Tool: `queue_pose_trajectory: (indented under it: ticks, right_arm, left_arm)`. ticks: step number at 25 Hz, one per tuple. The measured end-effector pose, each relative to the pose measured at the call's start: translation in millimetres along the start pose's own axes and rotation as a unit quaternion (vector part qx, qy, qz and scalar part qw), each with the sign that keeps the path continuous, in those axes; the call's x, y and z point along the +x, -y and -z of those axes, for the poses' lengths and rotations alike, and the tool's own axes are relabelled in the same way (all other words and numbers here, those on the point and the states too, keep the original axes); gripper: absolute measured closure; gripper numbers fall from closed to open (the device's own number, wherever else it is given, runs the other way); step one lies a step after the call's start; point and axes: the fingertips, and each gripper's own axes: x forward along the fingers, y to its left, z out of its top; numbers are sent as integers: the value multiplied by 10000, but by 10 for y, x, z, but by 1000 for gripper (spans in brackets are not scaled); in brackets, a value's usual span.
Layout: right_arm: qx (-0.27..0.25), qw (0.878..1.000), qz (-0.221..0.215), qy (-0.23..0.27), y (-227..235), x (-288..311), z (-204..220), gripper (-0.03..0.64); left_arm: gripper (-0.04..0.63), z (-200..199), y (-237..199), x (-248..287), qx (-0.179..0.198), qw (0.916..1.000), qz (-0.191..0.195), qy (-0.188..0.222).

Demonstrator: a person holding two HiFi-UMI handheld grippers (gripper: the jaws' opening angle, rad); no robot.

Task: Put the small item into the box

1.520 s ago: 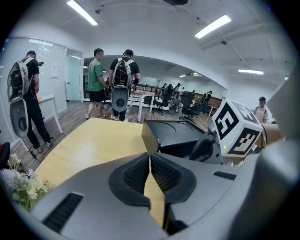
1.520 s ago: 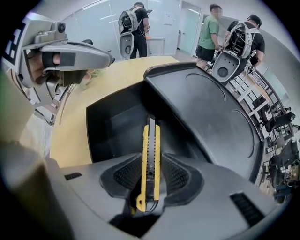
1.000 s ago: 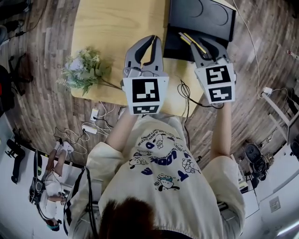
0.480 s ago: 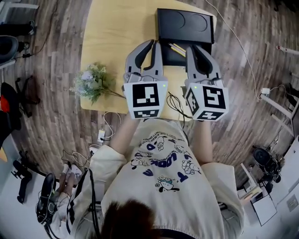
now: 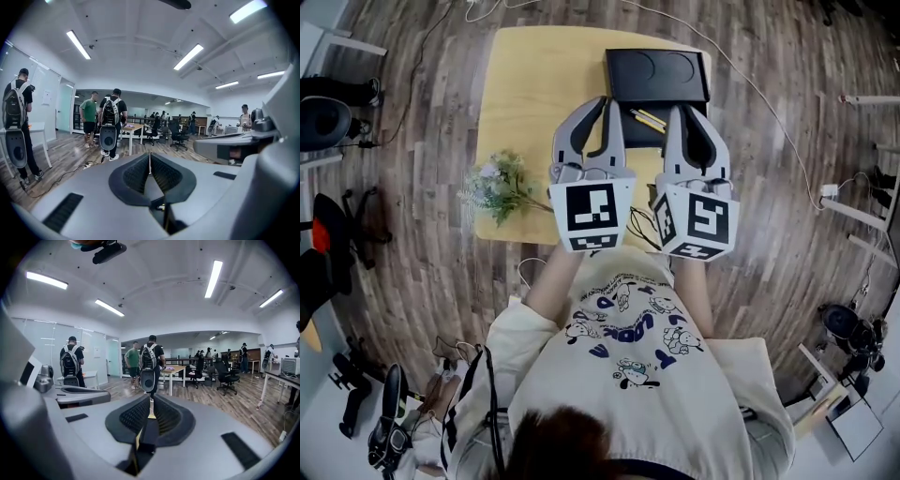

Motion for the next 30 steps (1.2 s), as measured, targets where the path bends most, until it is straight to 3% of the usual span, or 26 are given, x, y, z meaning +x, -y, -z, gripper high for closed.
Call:
queue_pose_trajectory:
  ticks: [11,30]
  right_arm:
    - [-21,9992,158,356,-56,-180,-183,574]
    - [-41,9992,58,398,-174,-363,-194,577]
  left_arm:
    - [574,-235,60,-190,93,9994,33,337]
    - [574,-347,131,-414,124,9986,3,508]
